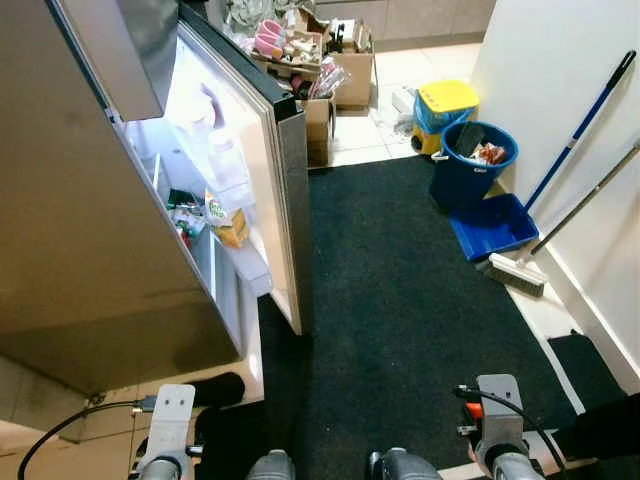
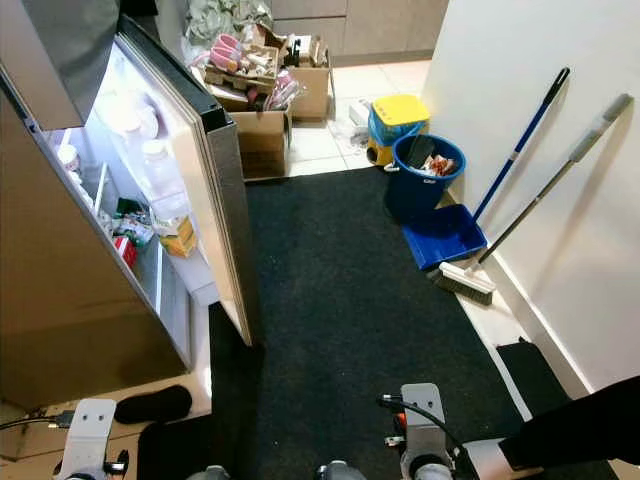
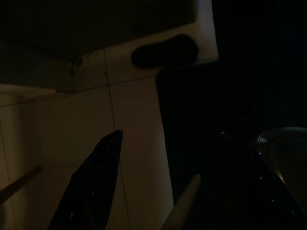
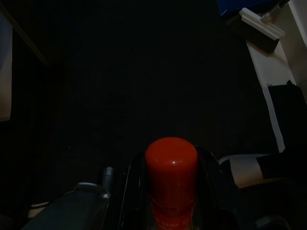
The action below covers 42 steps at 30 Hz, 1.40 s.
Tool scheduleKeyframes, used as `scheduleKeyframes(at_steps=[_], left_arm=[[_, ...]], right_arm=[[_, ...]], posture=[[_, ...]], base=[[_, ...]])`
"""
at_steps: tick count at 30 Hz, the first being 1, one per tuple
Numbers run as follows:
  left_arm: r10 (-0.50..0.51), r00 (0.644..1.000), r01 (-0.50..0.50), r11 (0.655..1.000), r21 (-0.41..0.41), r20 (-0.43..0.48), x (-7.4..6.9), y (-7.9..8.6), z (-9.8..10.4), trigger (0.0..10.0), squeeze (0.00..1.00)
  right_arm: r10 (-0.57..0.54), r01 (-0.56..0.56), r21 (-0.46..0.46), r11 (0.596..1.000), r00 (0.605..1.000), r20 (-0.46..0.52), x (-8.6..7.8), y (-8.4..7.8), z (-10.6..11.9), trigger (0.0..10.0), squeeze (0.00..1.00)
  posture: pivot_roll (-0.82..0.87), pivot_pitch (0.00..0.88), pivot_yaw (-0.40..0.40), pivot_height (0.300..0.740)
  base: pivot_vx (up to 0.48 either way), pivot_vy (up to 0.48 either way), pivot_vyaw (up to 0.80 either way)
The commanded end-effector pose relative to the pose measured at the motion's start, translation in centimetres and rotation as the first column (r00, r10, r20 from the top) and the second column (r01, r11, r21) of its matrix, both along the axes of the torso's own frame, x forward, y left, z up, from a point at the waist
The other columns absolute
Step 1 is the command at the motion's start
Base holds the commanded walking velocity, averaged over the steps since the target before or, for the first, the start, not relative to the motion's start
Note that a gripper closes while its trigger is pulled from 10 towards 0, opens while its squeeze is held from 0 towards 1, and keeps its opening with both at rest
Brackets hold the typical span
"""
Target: Restocking fridge
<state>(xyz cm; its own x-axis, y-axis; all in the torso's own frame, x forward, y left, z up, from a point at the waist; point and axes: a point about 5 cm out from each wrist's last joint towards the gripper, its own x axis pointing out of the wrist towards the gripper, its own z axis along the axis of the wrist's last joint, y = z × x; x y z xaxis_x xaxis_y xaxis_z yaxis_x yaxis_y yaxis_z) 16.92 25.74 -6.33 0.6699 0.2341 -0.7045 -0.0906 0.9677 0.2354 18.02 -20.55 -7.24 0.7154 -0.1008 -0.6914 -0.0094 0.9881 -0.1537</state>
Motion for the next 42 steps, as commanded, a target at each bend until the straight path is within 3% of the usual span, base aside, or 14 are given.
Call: scheduleKeyframes(at_steps=[1,9,22,42], left_arm=[[0.026,1.000,-0.026,0.999,-0.022,0.010,-0.2,-0.1,-0.2,10.0,0.00],[0.040,0.999,-0.038,0.999,-0.031,0.035,0.0,-0.1,-0.1,10.0,0.00],[0.012,0.999,-0.012,1.000,-0.015,0.035,0.1,-0.5,-0.3,10.0,0.00],[-0.010,0.999,0.010,1.000,-0.006,0.042,0.3,-0.7,-0.3,10.0,0.00]], right_arm=[[-0.009,0.009,0.005,1.000,1.000,0.019,0.2,0.0,0.1,10.0,0.00],[0.018,-0.019,0.028,0.999,0.999,0.051,1.0,0.8,0.4,10.0,0.00],[0.020,-0.019,-0.019,1.000,0.998,0.052,0.9,0.1,0.4,10.0,0.00],[-0.014,0.018,-0.073,0.997,0.999,0.047,0.9,-0.7,0.4,10.0,0.00]], posture=[[0.02,0.120,-0.044,0.740],[0.02,0.119,-0.054,0.740],[0.03,0.118,-0.056,0.740],[0.02,0.114,-0.050,0.740]], base=[[0.000,0.000,0.00],[0.000,0.000,0.00],[0.000,0.000,0.00],[0.000,0.000,0.60]])
